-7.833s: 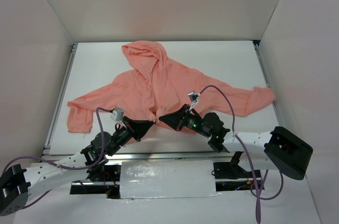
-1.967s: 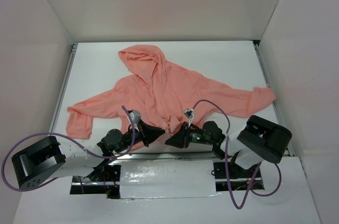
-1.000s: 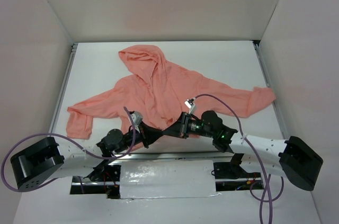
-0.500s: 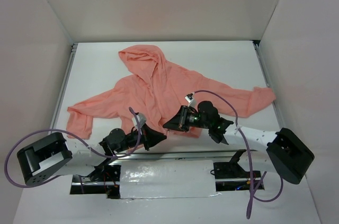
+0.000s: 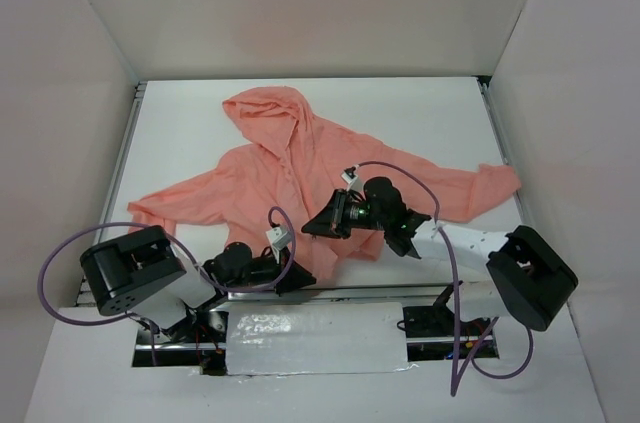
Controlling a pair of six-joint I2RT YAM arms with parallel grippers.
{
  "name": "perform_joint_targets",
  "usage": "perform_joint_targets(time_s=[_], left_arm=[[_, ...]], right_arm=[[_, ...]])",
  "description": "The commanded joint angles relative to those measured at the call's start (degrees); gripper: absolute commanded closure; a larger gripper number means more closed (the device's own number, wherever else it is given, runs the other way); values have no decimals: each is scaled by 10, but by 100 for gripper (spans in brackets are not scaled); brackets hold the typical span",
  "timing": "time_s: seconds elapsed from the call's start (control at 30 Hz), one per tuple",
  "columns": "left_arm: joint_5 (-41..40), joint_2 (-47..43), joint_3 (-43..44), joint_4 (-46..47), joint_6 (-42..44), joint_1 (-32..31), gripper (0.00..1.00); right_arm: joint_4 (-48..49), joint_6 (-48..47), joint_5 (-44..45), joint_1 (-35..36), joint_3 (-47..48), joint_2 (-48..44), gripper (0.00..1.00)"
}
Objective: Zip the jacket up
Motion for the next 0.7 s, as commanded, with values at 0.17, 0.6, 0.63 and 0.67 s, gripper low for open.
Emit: perform_joint_targets(time_s=[0.17,0.6,0.63,0.67], left_arm=[[36,4,-39,136,-8,-6,100],[-129,-159,-32,-122,-4,-56,100],[-140,-168,-32,-153,-5,-70,100],[-148,-174,-26,-176,-7,-74,100]], right_arm=[[16,-36,38,-13,85,35,100],[-179,-156,-19,-235,843,534,100],[-204,-141,-23,-253,942,584,100],[-230,-131,-20,-283,1163,690,100]])
